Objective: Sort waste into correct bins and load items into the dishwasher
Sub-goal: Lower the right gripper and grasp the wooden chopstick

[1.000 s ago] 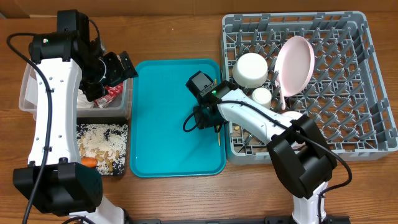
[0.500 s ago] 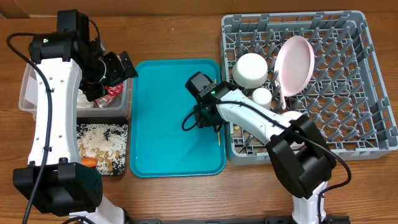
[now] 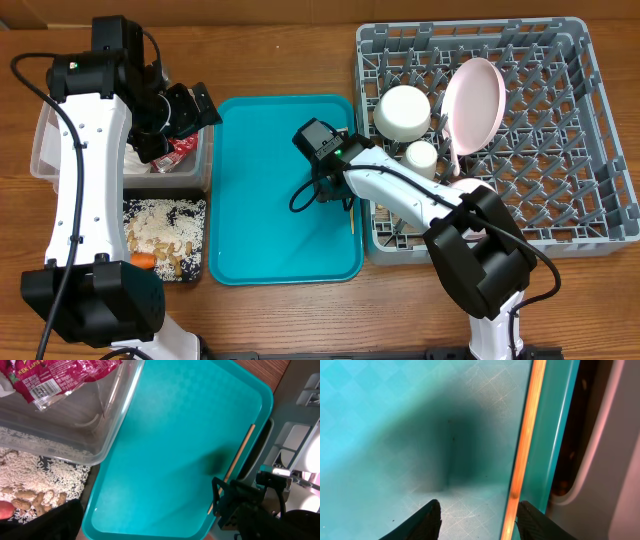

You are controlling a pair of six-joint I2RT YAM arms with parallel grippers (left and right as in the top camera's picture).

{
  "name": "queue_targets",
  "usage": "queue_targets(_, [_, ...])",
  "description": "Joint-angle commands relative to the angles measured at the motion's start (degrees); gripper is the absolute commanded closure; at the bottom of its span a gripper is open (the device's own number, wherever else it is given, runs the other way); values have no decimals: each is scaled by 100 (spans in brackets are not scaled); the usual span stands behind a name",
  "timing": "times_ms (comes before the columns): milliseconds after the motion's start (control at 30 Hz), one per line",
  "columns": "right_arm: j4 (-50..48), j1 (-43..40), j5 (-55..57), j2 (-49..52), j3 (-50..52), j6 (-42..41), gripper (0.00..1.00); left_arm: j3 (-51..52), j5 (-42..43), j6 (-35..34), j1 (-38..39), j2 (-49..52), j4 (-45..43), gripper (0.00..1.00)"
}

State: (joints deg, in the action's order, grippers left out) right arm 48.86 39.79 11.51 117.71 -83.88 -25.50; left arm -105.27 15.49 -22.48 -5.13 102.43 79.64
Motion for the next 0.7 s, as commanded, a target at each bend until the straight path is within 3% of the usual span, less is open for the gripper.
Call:
queue_targets(0, [-24, -52, 284, 190, 50, 0, 48, -116, 63, -22, 11, 22, -15, 0])
queue_targets(667, [-105, -52, 284, 361, 59, 15, 48, -116, 63, -22, 11, 22, -15, 0])
